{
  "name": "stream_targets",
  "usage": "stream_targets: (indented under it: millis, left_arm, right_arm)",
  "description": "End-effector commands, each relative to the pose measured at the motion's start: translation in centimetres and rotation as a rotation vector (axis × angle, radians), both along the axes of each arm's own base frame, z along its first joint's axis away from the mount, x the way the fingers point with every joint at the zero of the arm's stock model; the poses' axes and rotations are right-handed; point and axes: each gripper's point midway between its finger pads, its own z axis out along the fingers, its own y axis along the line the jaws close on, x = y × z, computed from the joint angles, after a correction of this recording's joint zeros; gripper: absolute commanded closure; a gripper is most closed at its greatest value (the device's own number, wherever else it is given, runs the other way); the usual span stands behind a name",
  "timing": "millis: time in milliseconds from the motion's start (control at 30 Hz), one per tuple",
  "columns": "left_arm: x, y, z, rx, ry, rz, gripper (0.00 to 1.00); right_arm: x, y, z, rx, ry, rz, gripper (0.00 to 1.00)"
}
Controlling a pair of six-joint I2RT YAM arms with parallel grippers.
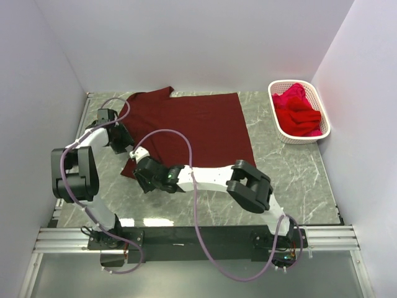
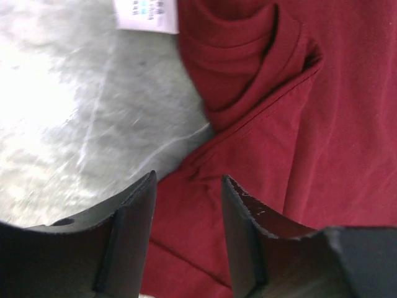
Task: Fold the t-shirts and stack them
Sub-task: Flatten the tshirt out
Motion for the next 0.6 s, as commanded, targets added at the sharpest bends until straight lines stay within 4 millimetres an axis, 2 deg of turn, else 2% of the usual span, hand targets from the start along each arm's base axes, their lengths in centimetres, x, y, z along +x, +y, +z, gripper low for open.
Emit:
stream_targets:
  millis: [0,67,233,300,333,367,433,467,500,533,567]
  left_arm:
    - [1.4,-1.3,0.0,-0.048,-0.025,-0.100,0.50]
    - [1.2,-1.3,-0.8,-0.045,-0.010,-0.095,0.55]
    - [0.4,-1.9,-2.0,-0.079,0.017,-0.043,0.69]
    - [-0.4,-1.9,-2.6,-0.085,0.037,0.003,0.81]
    - [-0.7,-1.9,-2.7,-0.083,0.041,0.020,0.86]
    - [-1.6,-1.9,-3.3,-0.081,0.060,0.035,0.98]
    - [-2.2,-1.3,-2.6,-0.064,0.047,0.094,0.99]
    - [-3.3,-1.2,-3.0,-0.055,0.062,0.112,0.99]
    - [-3.5,-1.1,-2.0,-0.056,0.038,0.134,0.99]
    - [-4.1,-0.6,-1.9,-0.033,0.042,0.166,0.99]
    - [-5.1,-0.3,-2.0,-0.023,0.055,0.190,0.99]
  right_arm:
    - [1.7,0.3,-0.5,-0.042,-0.052,-0.033,0.56]
    - [1.6,0.4,-2.0,-0.066,-0.039,-0.033,0.56]
    - [1.6,0.1,-4.0,-0.105,-0.019,-0.049,0.58]
    - [1.6,-0.2,-4.5,-0.109,-0.012,-0.056,0.62]
    - [1.4,-0.3,-4.4,-0.106,-0.009,-0.055,0.65]
    - [1.3,-0.8,-4.2,-0.102,-0.007,-0.059,0.68]
    - [1.2,-0.9,-2.8,-0.066,-0.012,-0.067,0.80]
    - [0.9,-1.6,-3.3,-0.073,-0.003,-0.065,0.83]
    - [0.8,-1.7,-2.8,-0.057,-0.002,-0.067,0.87]
    - [0.7,-1.8,-1.6,-0.031,0.000,-0.073,0.94]
    - [0.0,-2.2,-1.7,-0.027,0.020,-0.060,0.96]
